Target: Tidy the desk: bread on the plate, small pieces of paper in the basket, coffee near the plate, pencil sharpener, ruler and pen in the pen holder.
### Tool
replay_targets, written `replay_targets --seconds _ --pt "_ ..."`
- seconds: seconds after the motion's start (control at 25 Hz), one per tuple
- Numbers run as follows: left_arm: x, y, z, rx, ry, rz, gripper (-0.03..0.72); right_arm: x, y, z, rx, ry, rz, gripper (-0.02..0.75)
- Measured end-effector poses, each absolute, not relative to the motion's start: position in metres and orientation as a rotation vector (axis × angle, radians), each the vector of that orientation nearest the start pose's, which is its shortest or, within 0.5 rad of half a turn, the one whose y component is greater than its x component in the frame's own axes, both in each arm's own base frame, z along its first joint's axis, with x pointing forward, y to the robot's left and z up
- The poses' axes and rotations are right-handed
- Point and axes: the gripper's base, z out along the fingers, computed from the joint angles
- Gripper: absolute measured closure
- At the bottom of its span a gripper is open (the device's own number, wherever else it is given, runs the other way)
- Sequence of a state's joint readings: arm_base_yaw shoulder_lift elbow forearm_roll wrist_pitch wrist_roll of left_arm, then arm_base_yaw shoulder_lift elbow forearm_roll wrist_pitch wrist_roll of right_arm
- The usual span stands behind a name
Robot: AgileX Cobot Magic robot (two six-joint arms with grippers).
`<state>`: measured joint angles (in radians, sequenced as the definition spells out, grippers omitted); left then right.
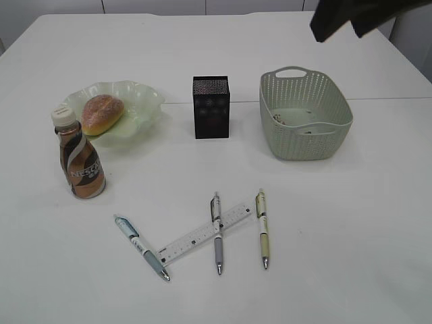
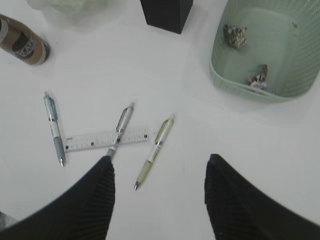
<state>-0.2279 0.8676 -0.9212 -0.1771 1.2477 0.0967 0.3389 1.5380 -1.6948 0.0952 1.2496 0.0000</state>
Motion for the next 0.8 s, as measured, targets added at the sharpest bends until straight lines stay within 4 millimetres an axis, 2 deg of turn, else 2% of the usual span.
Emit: replay_targets --seconds 0.24,0.44,0.6,0.8 --pt "0.149 -0.053 0.331 0.475 2.717 -0.316 0.266 0.241 0.094 0.399 -0.43 2.603 0.247 0.289" --pt "0.183 -0.066 0.344 0.56 2.707 -0.314 0.264 0.2 0.08 0.386 -0.426 2.625 0.253 0.289" --pt "0.205 -0.1 0.35 0.749 2.681 -0.331 0.263 0.182 0.073 0.374 -0.427 2.645 0.252 0.289" --pt "0.22 -0.151 0.339 1.021 2.661 -0.246 0.263 0.172 0.069 0.369 -0.429 2.652 0.24 0.29"
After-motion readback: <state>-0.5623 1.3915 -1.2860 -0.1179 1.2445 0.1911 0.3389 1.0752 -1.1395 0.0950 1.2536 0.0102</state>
